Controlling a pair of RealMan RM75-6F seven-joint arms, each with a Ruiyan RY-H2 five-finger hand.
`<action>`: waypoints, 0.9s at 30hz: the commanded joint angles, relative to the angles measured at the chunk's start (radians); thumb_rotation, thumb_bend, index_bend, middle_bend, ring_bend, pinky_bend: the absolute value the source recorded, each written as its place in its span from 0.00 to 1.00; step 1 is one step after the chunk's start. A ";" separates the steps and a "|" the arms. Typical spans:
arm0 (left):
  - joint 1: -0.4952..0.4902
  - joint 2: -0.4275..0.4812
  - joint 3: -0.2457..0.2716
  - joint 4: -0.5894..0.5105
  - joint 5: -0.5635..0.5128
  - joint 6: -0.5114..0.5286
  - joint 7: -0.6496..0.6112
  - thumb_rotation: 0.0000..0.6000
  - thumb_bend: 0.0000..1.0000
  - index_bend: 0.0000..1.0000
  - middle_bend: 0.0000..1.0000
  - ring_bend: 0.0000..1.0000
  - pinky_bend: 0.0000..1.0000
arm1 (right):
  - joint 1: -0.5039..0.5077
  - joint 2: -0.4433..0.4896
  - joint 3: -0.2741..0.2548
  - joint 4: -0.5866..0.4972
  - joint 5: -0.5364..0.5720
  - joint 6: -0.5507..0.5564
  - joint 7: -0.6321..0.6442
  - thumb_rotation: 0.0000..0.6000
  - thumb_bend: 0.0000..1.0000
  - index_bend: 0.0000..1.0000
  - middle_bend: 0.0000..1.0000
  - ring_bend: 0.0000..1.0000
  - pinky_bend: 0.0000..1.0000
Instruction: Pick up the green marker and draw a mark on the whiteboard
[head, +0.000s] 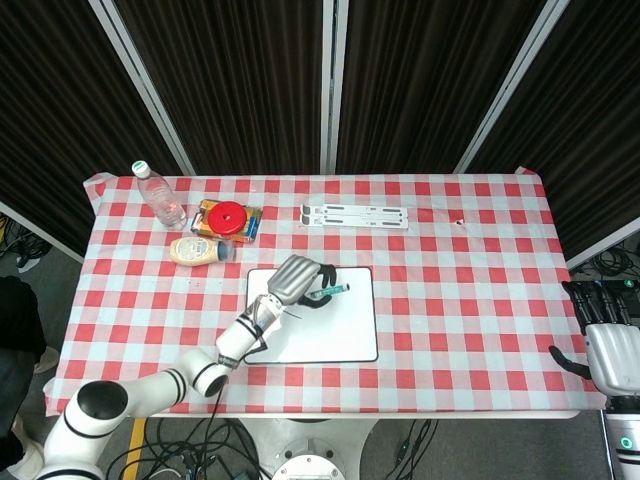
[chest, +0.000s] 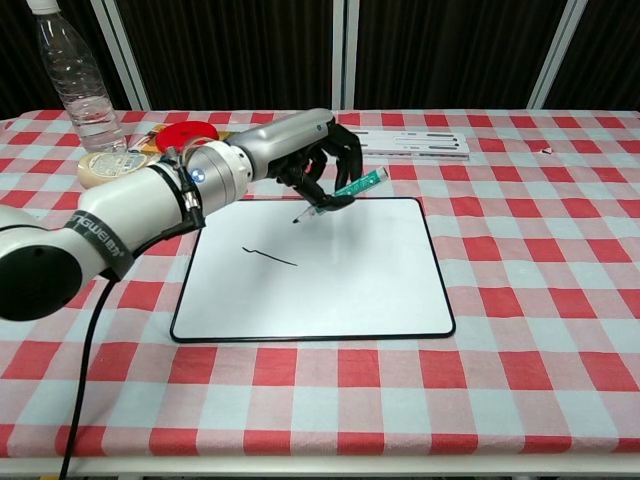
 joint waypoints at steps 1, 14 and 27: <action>0.009 -0.017 -0.012 0.013 -0.038 -0.020 0.052 1.00 0.50 0.55 0.57 0.72 0.86 | 0.001 0.000 0.000 0.001 0.000 -0.001 -0.001 1.00 0.10 0.00 0.11 0.00 0.00; 0.003 -0.036 -0.020 0.011 -0.082 -0.071 0.111 1.00 0.50 0.55 0.56 0.72 0.86 | 0.000 -0.003 0.001 0.010 0.009 -0.007 0.007 1.00 0.10 0.00 0.11 0.00 0.00; 0.034 -0.014 -0.010 -0.031 -0.109 -0.087 0.135 1.00 0.50 0.55 0.57 0.72 0.86 | 0.000 -0.011 0.003 0.024 0.006 -0.007 0.026 1.00 0.10 0.00 0.11 0.00 0.00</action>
